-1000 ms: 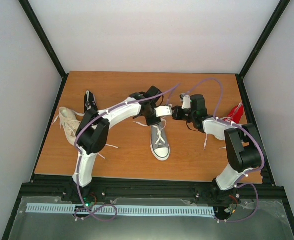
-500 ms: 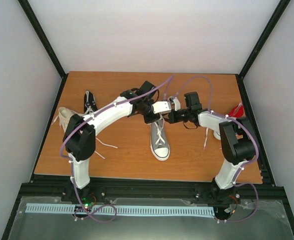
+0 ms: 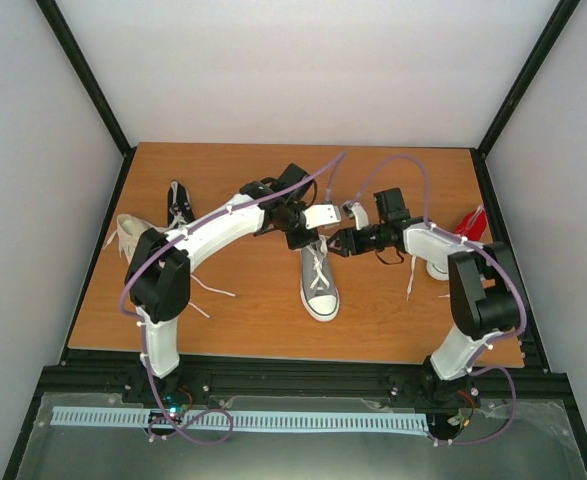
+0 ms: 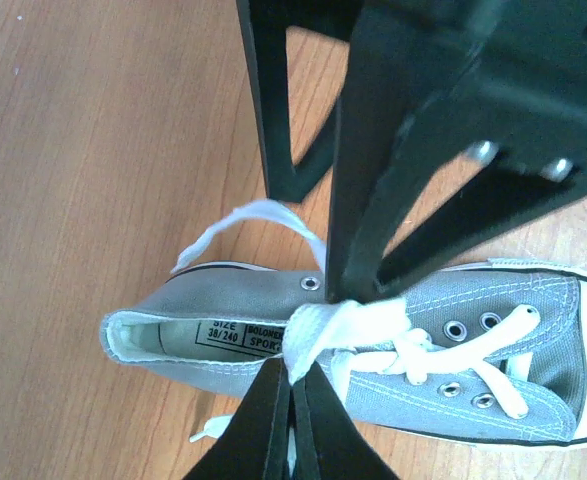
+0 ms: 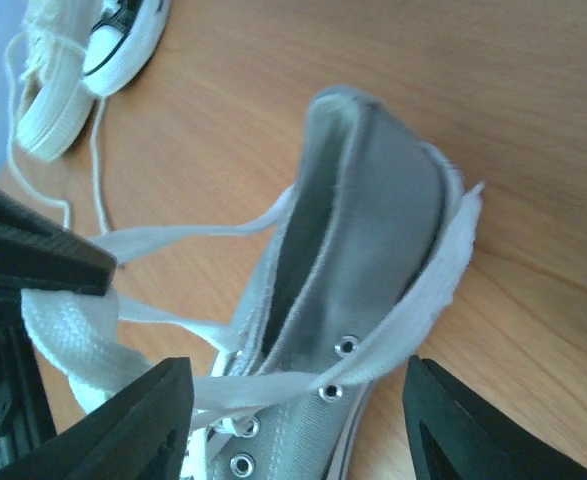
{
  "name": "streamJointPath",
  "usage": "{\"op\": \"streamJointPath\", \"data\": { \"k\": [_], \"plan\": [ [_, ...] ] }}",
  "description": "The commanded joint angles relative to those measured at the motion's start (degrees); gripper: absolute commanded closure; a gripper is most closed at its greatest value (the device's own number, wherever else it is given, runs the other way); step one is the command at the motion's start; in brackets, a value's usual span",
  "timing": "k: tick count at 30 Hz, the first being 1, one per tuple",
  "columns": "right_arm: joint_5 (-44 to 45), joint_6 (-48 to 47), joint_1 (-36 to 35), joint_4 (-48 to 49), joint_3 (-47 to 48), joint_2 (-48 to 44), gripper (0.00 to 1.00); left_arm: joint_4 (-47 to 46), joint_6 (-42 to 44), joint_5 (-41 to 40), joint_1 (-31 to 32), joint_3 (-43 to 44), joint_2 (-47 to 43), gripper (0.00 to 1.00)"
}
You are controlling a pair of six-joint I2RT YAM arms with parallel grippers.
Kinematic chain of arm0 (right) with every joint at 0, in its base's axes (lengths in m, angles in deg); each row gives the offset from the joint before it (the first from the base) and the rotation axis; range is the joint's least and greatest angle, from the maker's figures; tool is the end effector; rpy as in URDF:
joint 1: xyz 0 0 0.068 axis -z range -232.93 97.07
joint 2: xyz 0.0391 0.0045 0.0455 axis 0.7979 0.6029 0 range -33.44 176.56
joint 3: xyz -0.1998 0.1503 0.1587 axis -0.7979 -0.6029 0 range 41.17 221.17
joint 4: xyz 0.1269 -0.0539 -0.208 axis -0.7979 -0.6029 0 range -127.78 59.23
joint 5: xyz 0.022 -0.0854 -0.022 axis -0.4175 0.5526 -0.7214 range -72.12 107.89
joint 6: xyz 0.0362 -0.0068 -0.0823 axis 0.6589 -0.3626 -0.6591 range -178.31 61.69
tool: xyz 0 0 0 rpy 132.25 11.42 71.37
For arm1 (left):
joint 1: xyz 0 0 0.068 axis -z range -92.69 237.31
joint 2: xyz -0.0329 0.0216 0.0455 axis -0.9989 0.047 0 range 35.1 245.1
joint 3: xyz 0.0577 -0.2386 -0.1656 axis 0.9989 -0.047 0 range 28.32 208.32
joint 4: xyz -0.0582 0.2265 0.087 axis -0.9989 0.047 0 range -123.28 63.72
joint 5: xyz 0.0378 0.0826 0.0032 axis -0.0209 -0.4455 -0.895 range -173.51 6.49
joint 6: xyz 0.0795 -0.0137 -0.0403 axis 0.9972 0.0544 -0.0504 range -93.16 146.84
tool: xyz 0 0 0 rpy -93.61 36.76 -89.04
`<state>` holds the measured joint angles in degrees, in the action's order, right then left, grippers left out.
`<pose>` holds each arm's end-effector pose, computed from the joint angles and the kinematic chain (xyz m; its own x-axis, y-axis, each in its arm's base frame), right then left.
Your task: Tie the shoes
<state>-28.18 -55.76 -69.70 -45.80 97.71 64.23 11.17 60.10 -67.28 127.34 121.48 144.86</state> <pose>0.3137 0.1551 0.1836 -0.8204 -0.2150 -0.5299 -0.5483 0.5586 0.6223 0.3149 -0.2941 0.2432 -0.1648 0.8260 -0.5390 0.9705 0.2334 0.0611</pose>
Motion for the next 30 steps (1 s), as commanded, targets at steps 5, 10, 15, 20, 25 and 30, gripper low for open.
{"op": "streamJointPath", "data": {
  "k": [5,10,15,20,25,30],
  "plan": [
    [15.7,1.3,0.7,-6.7,-0.1,-7.5,0.25,0.2,-2.3,0.7,0.2,0.1,-2.4,0.99],
    [17.7,4.1,0.0,-3.5,-3.3,-12.8,0.33,0.3,-4.7,-1.0,0.2,0.2,-2.4,0.99],
    [15.7,9.0,-6.0,15.2,-14.0,-21.1,0.49,0.4,-8.0,-2.1,-0.1,0.7,-2.2,0.99],
    [17.5,14.1,-8.0,28.8,-18.5,-19.8,0.51,-0.1,-9.1,-0.8,-0.5,0.6,-2.3,0.99],
    [23.1,14.0,-9.5,29.9,-17.2,-15.9,0.59,-0.1,-9.6,-1.0,-0.7,0.7,-2.2,0.99],
    [23.5,14.1,-9.5,31.2,-16.8,-14.8,0.67,0.1,-9.8,-1.0,-1.2,0.6,-2.5,0.99]
  ]
}}
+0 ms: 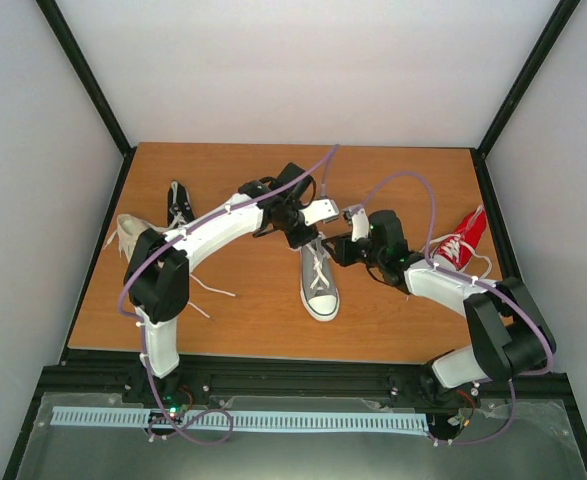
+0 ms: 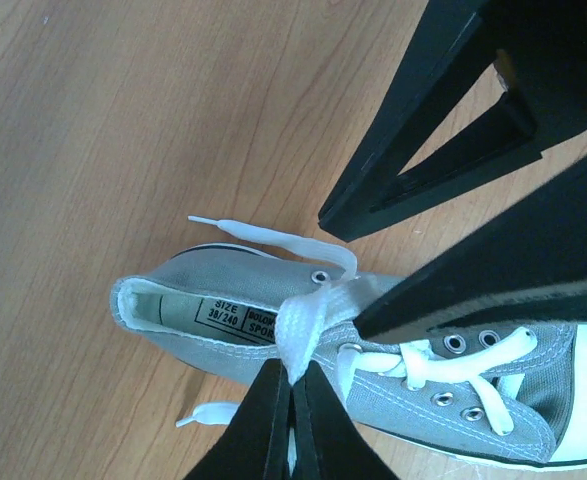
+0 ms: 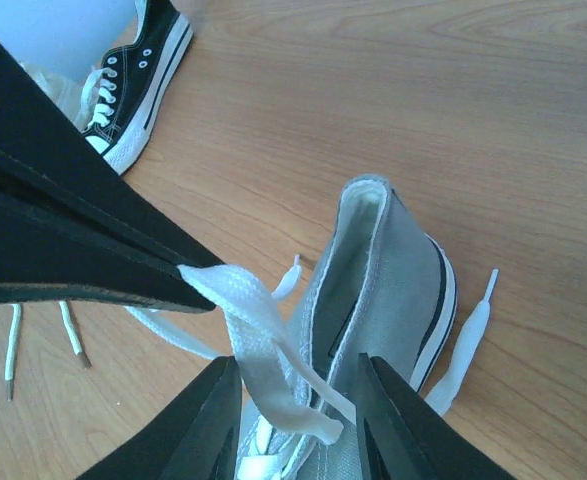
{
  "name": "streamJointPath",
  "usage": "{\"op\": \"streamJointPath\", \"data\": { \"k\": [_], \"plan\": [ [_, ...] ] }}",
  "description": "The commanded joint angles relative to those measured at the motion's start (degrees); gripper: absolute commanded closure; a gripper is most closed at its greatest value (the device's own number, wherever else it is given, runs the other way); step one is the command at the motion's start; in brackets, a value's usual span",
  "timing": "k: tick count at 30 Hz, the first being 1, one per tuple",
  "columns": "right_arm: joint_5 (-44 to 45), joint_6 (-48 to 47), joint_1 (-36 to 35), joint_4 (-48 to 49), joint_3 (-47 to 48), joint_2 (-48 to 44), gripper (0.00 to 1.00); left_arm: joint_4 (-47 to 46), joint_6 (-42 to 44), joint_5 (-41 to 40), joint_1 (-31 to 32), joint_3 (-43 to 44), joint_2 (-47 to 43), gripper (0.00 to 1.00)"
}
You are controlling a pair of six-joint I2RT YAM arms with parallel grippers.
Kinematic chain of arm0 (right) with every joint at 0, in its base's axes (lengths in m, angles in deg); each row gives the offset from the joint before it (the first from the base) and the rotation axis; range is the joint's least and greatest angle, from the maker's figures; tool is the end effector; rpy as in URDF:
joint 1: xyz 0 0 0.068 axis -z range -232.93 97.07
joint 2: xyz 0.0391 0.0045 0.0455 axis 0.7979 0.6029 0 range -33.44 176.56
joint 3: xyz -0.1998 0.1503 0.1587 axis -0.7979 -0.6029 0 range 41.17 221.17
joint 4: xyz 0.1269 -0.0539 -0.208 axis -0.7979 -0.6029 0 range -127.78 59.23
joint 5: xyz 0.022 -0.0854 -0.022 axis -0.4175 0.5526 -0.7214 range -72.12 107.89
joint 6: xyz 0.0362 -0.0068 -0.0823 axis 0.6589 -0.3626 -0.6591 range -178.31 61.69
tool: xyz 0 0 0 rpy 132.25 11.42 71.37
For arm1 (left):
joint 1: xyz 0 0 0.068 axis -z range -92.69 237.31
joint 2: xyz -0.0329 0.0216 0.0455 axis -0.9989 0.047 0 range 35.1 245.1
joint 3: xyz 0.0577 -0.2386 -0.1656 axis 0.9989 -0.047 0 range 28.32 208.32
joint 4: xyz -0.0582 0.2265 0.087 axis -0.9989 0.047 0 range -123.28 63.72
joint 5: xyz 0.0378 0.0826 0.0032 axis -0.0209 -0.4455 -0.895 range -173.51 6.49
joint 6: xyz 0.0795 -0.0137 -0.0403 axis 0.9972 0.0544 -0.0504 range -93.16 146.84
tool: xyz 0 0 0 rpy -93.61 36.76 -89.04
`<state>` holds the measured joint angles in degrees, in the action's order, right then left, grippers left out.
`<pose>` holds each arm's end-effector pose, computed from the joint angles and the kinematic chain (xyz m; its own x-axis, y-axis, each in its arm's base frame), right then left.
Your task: Tie the shoes
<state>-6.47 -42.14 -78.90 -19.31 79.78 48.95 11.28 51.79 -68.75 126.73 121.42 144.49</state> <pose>0.2691 0.1680 0.2029 -0.6599 -0.0393 -0.7503 -0.5503 0.7052 0.4471 0.3186 -0.2886 0.2449 -0.3122 0.7846 -0.5356 0.9282 0.3720 0.0038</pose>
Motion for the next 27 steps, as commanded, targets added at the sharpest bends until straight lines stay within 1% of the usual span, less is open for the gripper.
{"op": "streamJointPath", "data": {
  "k": [1,5,8,9,14,17,19,22,24,27],
  "plan": [
    [2.2,0.5,-0.3,4.3,1.3,0.6,0.69,0.0,-1.5,0.4,-0.6,0.7,-2.1,0.99],
    [6.9,0.0,-0.3,2.6,0.8,-0.6,0.85,0.2,-1.0,0.1,-0.8,0.4,-2.1,0.99],
    [9.0,-0.2,-0.2,0.9,1.0,-0.7,0.95,0.6,-0.5,0.0,-0.8,0.1,-2.0,0.99],
    [9.3,-0.3,-0.3,0.6,1.1,-0.4,0.97,0.9,-0.2,0.2,-0.8,0.1,-1.9,0.99],
    [7.8,-1.3,-0.2,-0.2,3.4,1.7,0.97,2.8,0.4,2.6,-0.8,0.2,-2.1,0.99],
    [9.0,-2.5,-0.2,-1.8,4.4,1.2,0.96,2.5,-2.4,-0.3,-0.9,1.1,-1.6,0.99],
    [8.3,-3.7,-0.2,-1.2,2.5,-1.2,0.94,1.9,-4.9,-2.6,-1.4,1.7,-1.1,0.99],
    [3.3,-6.0,-1.0,2.2,-2.0,-7.3,0.88,1.0,-7.4,-3.1,-2.0,1.8,-1.0,0.99],
    [1.4,-6.9,-2.9,5.0,-4.8,-10.0,0.85,0.7,-8.0,-2.4,-2.2,1.7,-1.0,0.99],
    [-1.4,-5.0,-5.7,11.2,-7.6,-9.4,0.84,0.5,-8.4,-1.4,-2.2,1.6,-1.1,0.99]
  ]
}}
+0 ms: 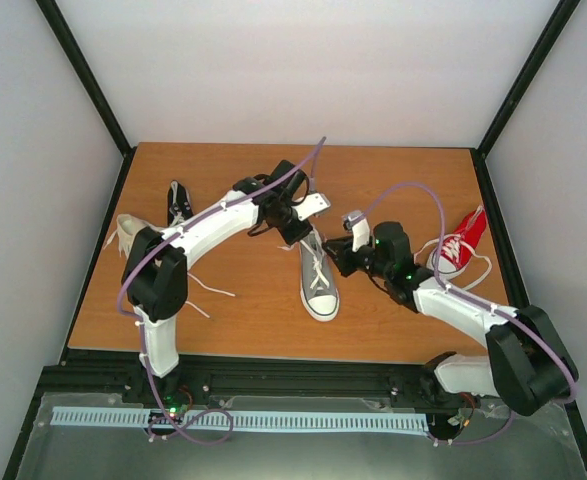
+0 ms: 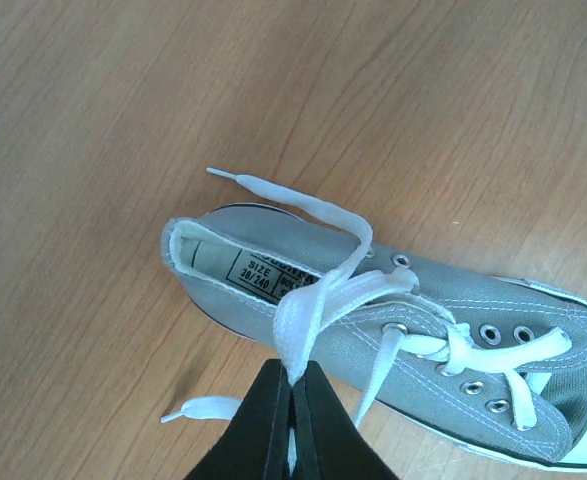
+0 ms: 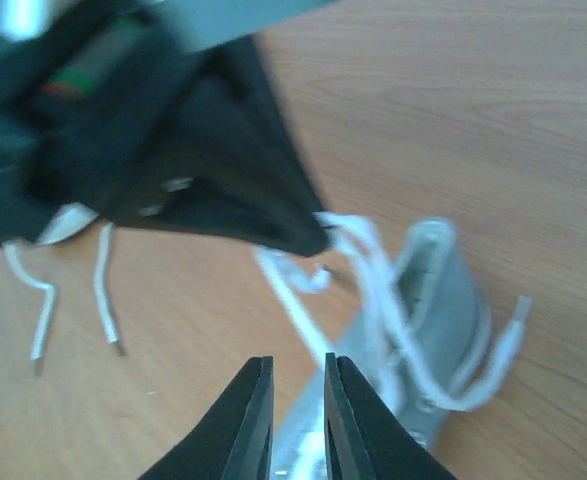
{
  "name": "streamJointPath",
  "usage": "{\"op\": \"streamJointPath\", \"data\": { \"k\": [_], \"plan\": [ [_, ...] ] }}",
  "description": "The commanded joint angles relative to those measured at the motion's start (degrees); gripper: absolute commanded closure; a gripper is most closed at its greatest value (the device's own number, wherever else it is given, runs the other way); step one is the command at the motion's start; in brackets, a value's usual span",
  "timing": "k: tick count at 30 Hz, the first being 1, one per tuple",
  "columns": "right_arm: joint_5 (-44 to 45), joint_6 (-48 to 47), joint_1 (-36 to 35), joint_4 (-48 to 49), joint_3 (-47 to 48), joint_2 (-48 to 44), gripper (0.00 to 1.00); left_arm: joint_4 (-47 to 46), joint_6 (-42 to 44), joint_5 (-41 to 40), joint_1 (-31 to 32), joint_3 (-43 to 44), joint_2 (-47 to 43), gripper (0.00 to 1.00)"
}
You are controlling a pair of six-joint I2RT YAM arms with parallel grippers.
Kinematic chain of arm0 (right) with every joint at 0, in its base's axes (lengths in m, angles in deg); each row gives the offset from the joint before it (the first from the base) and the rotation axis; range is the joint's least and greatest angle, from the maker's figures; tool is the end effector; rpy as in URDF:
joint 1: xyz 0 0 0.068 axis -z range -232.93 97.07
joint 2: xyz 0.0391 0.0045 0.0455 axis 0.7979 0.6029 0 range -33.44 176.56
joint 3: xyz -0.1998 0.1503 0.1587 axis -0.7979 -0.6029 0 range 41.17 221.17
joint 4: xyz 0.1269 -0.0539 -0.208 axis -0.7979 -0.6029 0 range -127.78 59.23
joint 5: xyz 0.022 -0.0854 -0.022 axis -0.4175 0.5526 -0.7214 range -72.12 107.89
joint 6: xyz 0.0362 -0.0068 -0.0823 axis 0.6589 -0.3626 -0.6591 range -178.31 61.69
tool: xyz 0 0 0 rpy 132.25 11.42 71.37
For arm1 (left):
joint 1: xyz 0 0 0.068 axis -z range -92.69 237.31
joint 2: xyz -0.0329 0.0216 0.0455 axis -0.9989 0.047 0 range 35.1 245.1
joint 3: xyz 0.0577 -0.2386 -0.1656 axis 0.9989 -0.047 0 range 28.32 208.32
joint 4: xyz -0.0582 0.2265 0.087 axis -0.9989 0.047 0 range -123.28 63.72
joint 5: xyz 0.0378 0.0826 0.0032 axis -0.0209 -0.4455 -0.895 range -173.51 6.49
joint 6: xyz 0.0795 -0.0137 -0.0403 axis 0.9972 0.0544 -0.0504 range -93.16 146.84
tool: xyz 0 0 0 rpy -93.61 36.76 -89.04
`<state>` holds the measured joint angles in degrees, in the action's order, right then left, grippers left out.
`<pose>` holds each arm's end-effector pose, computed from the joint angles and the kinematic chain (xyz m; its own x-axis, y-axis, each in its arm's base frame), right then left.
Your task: Tie the shoes
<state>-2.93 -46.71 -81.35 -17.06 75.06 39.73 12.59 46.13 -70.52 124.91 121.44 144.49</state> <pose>0.2405 0.1627 0.2242 -0.5179 -0.0666 -0.8529 -0.6357 0.6971 0.3316 0.3269 -0.2748 0.2429 -0.4372 0.7429 -0.5068 0.8711 0.4900 -0.0331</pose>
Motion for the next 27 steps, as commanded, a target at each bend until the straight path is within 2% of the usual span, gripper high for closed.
{"op": "streamJointPath", "data": {
  "k": [1,6,10,18,27],
  "plan": [
    [-5.5,0.3,-4.2,10.9,-2.9,1.2,0.83,-0.9,-2.8,0.6,-0.4,1.7,-1.1,0.99],
    [-2.3,2.2,-5.2,16.4,-0.9,9.2,0.85,-0.9,-3.0,0.8,-0.4,1.9,-0.9,0.99],
    [1.2,2.3,-5.2,16.0,1.7,13.1,0.86,-0.5,-2.4,1.1,-0.5,1.7,-0.9,0.99],
    [13.6,1.0,-5.2,12.3,1.8,12.4,0.87,-0.1,-1.0,5.0,-0.5,1.6,-0.7,0.99],
    [16.5,-0.1,-5.2,10.0,3.1,12.4,0.83,0.0,0.0,5.8,-0.5,2.1,0.5,0.99]
  ]
}}
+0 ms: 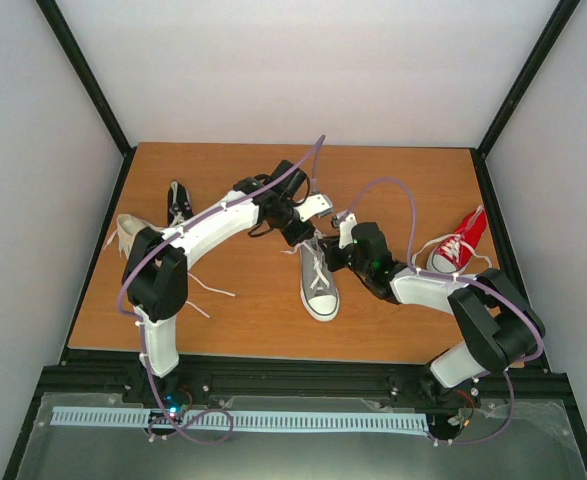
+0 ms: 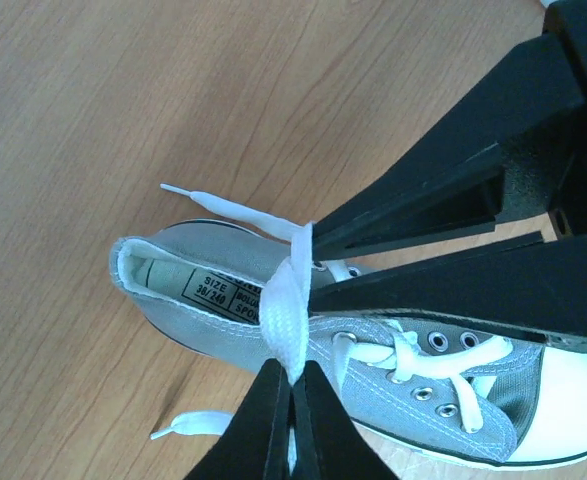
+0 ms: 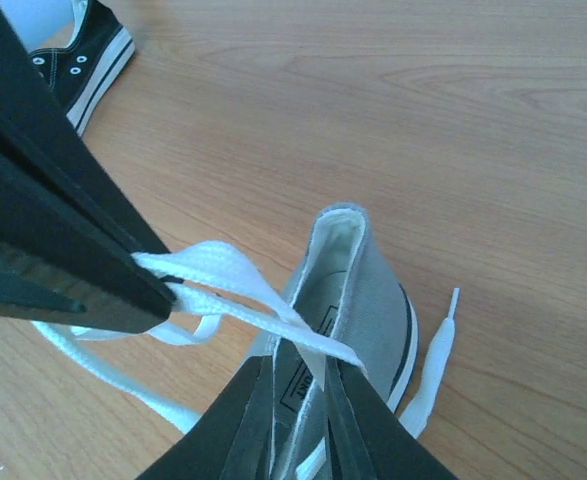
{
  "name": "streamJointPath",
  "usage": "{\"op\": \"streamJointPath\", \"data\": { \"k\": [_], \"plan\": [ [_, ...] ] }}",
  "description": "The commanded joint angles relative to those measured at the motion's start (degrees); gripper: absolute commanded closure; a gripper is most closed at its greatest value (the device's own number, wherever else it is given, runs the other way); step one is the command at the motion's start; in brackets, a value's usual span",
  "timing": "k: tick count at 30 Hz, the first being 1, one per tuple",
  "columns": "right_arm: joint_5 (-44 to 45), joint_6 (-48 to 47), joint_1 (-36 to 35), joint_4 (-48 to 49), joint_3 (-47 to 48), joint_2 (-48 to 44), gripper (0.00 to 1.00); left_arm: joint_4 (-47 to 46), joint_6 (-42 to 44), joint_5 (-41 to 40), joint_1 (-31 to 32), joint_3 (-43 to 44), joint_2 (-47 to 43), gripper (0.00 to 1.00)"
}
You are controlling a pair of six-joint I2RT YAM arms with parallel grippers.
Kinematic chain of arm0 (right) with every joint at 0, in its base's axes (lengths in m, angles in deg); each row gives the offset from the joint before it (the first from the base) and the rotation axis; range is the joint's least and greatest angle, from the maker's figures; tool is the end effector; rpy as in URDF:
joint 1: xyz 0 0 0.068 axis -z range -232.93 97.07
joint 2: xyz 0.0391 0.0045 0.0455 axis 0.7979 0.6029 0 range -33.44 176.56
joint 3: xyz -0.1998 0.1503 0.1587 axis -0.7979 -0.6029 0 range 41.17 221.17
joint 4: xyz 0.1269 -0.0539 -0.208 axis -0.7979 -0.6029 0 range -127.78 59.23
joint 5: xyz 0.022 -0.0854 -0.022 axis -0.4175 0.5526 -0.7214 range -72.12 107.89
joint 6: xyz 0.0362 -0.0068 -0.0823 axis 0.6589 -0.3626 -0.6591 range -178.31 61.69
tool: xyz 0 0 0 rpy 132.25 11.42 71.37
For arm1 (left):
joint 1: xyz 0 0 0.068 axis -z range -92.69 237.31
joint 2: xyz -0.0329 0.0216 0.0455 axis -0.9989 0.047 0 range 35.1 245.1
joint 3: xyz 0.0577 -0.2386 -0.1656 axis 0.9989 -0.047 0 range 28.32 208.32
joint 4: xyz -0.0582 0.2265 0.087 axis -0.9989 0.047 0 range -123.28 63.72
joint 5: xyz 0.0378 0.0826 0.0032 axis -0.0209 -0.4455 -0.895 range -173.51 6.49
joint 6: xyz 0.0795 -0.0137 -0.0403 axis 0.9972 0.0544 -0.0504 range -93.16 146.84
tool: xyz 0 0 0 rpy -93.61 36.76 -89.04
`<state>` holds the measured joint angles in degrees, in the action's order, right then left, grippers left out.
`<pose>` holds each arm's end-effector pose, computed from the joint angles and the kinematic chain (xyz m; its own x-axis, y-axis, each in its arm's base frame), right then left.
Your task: Tie the shoes
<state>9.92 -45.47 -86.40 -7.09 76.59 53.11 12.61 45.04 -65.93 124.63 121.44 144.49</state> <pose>0.2704 0.1922 0.1870 -0.5190 -0.0793 -0.8511 -0.5472 0.7958 0.2595 0.3238 -0.2776 0.2443 -0.4525 0.7193 -0.5272 0.8752 0.4716 -0.1078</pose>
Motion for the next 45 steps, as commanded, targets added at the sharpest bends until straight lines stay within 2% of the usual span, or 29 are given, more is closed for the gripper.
{"op": "streamJointPath", "data": {
  "k": [1,9,16,21,28,36,41,45],
  "plan": [
    [3.6,-1.7,-0.2,-0.3,1.8,-0.7,0.83,0.0,1.2,1.1,-0.2,2.0,0.6,0.99],
    [10.8,-0.8,0.0,-3.4,3.3,-0.5,0.88,-0.2,1.2,-0.4,-0.3,1.9,0.3,0.99],
    [7.9,-3.0,0.0,-5.7,4.9,0.6,0.87,0.8,3.1,-0.7,-0.2,1.8,0.8,0.99],
    [6.3,-3.9,0.3,-6.2,5.3,0.6,0.87,3.3,4.3,-3.6,-0.2,0.8,-1.4,0.99],
    [1.7,-5.7,0.3,-6.5,6.6,1.5,0.84,6.7,8.1,4.8,0.0,-3.5,-7.1,0.99],
    [-0.8,-6.2,0.3,-6.9,7.0,2.4,0.83,7.6,6.7,9.0,0.0,-4.1,-6.4,0.99],
    [0.9,-6.6,0.6,-7.8,6.4,0.7,0.83,4.7,2.3,4.2,0.0,-1.7,-4.2,0.99],
    [0.9,-7.0,2.1,-8.6,3.8,-4.2,0.82,3.9,0.5,2.1,-0.1,-0.3,-3.1,0.99]
  ]
}}
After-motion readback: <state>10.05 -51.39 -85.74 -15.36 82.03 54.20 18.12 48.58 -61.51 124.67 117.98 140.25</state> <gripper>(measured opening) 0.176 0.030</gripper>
